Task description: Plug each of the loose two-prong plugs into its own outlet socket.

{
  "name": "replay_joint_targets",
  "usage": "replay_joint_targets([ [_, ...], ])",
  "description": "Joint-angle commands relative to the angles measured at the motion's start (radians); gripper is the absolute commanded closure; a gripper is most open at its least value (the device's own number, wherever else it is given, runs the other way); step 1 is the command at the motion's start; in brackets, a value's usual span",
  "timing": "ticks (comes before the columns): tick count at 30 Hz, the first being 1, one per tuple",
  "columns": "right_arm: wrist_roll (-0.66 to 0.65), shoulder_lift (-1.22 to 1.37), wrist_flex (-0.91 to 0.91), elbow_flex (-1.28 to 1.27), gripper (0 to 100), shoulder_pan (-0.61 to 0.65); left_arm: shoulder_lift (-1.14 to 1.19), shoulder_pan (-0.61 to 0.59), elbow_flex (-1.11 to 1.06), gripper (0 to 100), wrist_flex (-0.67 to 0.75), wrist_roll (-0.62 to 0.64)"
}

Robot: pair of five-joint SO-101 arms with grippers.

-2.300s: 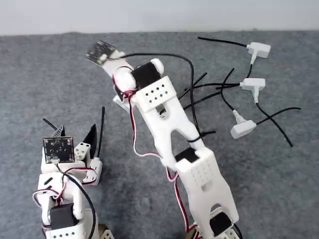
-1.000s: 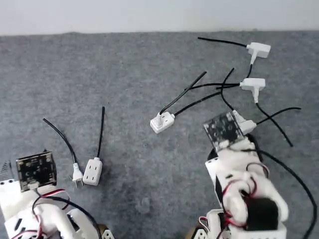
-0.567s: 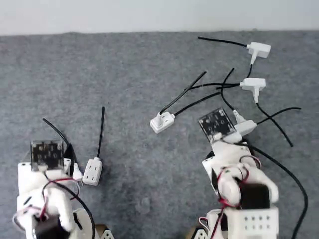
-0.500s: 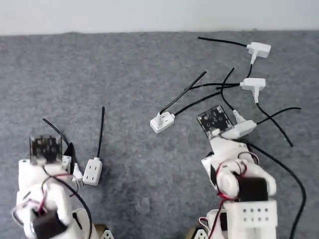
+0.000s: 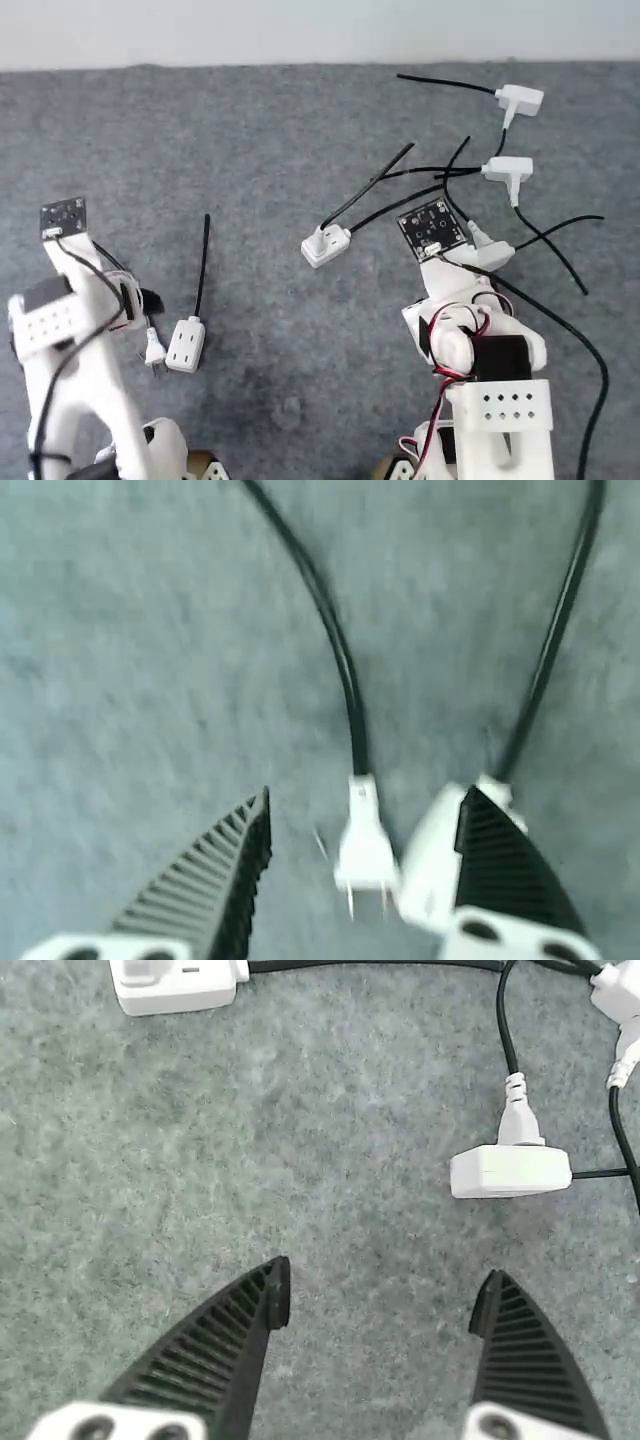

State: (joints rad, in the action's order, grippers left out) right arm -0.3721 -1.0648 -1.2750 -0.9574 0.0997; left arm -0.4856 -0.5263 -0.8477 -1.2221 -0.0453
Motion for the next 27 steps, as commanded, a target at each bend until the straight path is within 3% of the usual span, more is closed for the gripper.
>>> replay_joint_targets([
  [1,0.006,0.004,0.012,0.005,70.7,-0.002,0.091,0.006,0.194,70,-0.284,-0.028],
  [5,0.006,0.004,0.012,0.005,70.7,-0.004,0.092,0.006,0.182,70,-0.304,-0.094],
  [18,0.005,0.005,0.012,0.005,70.7,-0.007,0.1,0.002,0.013,70,-0.181,-0.092],
  [27,0.003,0.005,0.016,-0.012,70.7,-0.01,0.101,0.002,-0.122,70,0.115,-0.034],
])
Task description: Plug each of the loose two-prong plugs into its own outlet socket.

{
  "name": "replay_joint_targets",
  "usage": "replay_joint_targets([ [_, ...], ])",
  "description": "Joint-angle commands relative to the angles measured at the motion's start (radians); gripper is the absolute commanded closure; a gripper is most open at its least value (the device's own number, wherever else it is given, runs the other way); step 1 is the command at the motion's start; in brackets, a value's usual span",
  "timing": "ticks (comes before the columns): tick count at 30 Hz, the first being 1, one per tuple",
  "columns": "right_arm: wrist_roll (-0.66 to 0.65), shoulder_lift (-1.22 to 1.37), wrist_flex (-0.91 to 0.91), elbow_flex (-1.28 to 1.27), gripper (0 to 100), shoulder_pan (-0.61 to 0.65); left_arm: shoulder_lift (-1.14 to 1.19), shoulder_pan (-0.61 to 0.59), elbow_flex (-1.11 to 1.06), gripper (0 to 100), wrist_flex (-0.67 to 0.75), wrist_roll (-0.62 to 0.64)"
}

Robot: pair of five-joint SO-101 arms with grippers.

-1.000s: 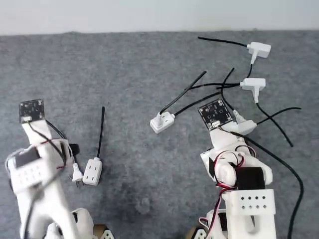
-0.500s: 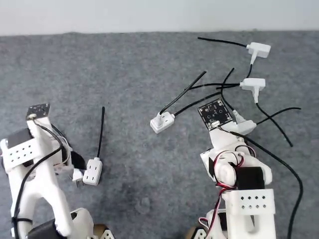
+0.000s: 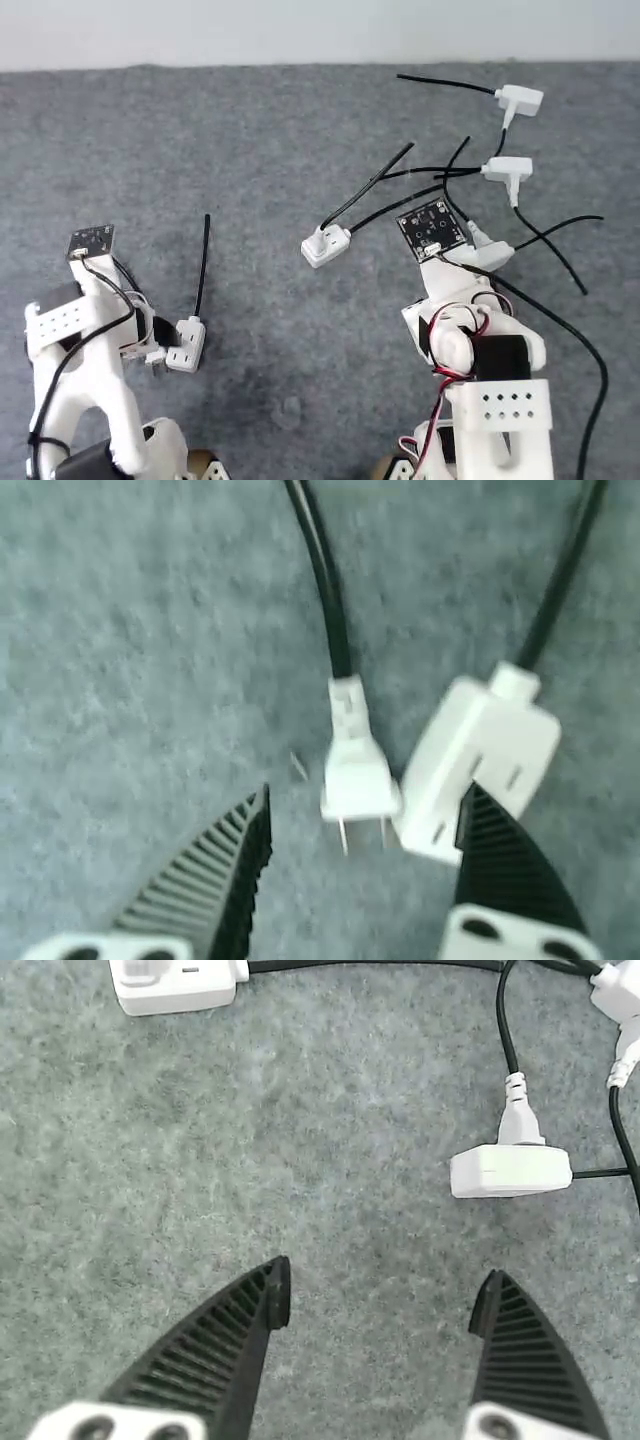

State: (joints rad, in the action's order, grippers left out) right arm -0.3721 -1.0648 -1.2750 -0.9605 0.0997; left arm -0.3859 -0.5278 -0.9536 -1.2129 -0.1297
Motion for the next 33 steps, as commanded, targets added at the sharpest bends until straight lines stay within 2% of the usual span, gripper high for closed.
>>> replay_joint_targets([
  [1,0.003,0.005,0.019,-0.015,70.7,-0.01,0.002,0.003,-0.028,70,0.123,0.08],
  [4,0.003,0.005,0.027,-0.02,70.7,-0.012,0.002,0.003,-0.048,70,0.141,0.147],
  [8,0.003,0.005,0.027,-0.02,70.7,-0.012,0.002,0.003,-0.058,70,0.137,0.17],
  [12,0.003,0.005,0.027,-0.02,70.7,-0.012,0.002,0.009,-0.05,70,0.063,0.184],
  [17,0.003,0.005,0.027,-0.02,70.7,-0.01,0.002,0.003,-0.033,70,0.0,0.302],
  [23,0.003,0.005,0.025,-0.02,70.7,-0.012,0.0,-0.008,-0.031,70,-0.002,0.308],
  [29,0.003,0.005,0.027,-0.02,70.7,-0.012,0.002,-0.18,0.041,70,-0.008,0.31],
  [33,0.003,0.005,0.027,-0.021,70.7,-0.01,0.003,-0.143,-0.015,70,-0.002,0.31],
])
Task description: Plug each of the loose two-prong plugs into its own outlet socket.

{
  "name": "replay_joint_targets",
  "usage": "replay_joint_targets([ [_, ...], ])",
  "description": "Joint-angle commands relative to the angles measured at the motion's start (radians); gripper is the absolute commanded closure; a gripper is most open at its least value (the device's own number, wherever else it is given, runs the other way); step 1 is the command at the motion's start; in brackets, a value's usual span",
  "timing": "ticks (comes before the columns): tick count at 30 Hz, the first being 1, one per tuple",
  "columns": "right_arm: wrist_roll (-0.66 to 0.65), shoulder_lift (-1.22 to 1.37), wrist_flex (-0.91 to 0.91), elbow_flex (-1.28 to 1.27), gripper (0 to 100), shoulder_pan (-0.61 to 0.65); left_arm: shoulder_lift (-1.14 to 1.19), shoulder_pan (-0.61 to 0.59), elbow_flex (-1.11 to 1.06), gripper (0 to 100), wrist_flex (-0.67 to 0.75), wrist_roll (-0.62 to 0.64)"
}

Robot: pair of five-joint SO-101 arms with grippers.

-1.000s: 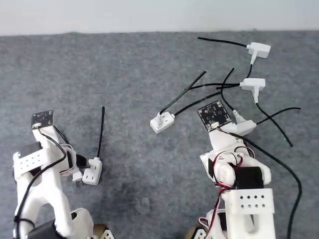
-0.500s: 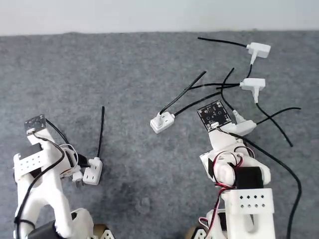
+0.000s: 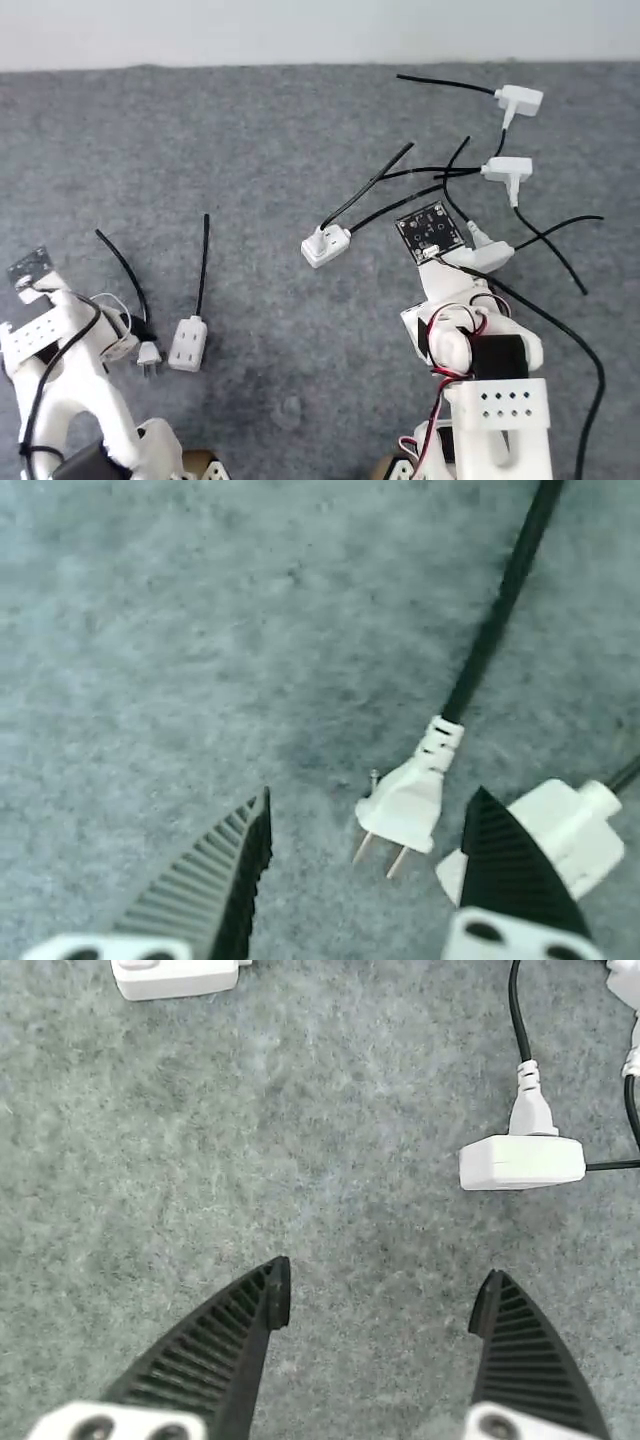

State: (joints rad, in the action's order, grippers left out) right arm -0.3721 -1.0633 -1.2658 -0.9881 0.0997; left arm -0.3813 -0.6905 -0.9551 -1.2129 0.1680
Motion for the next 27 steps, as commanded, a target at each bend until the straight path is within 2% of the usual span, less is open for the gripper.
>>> replay_joint_targets([
  [1,0.003,0.004,0.018,0.006,70.7,-0.008,-0.002,0.04,-0.028,70,-0.002,0.012],
  [9,0.003,0.004,0.021,-0.005,70.7,-0.012,-0.002,0.072,-0.068,70,0.043,-0.009],
  [19,0.003,0.004,0.019,-0.005,70.8,-0.012,-0.002,0.072,-0.079,70,0.058,-0.287],
  [25,0.003,0.004,0.019,-0.005,70.8,-0.012,-0.002,0.068,-0.13,70,0.19,-0.319],
  [27,0.003,0.004,0.019,-0.005,70.8,-0.012,-0.002,0.069,-0.133,70,0.192,-0.319],
])
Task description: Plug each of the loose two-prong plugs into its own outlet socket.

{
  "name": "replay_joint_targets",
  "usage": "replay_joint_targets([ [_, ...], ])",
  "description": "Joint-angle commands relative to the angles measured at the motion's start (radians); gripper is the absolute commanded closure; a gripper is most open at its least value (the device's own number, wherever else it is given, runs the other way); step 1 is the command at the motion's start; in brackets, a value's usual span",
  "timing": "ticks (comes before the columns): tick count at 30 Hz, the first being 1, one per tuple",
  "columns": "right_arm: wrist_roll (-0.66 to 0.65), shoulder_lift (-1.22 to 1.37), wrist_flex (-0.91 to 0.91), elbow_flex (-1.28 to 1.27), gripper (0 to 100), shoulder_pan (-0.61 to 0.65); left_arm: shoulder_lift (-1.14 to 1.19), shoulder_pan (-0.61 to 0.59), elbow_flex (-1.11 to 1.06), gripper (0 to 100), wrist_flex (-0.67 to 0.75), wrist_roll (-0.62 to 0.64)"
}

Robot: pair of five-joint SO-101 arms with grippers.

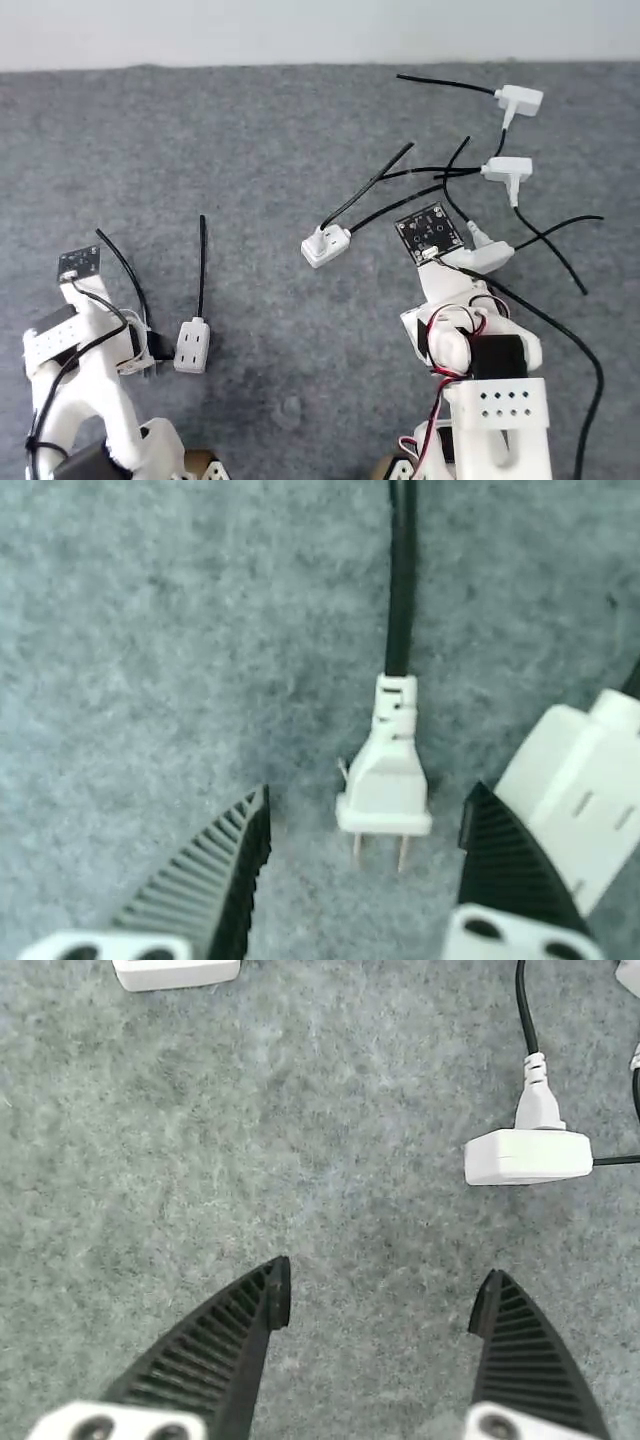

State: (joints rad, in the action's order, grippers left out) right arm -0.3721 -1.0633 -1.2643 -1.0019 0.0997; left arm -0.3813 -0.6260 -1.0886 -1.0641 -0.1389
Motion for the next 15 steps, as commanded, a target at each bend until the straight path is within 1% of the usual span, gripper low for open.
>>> replay_joint_targets([
  [1,0.003,0.004,0.018,0.009,70.8,-0.012,-0.002,0.008,0.001,70,0.043,-0.012],
  [7,0.003,0.004,0.016,0.009,71.9,-0.012,0.0,0.009,-0.004,70,0.048,-0.015],
  [10,0.003,0.004,0.019,0.009,79.0,-0.012,0.021,0.037,-0.005,70,0.049,-0.017],
  [13,0.003,0.004,0.021,0.009,87.6,-0.012,0.112,0.106,0.007,70,0.049,-0.014],
  [15,0.003,0.002,0.021,0.009,90.5,-0.012,0.184,0.126,0.05,71,0.041,-0.012],
])
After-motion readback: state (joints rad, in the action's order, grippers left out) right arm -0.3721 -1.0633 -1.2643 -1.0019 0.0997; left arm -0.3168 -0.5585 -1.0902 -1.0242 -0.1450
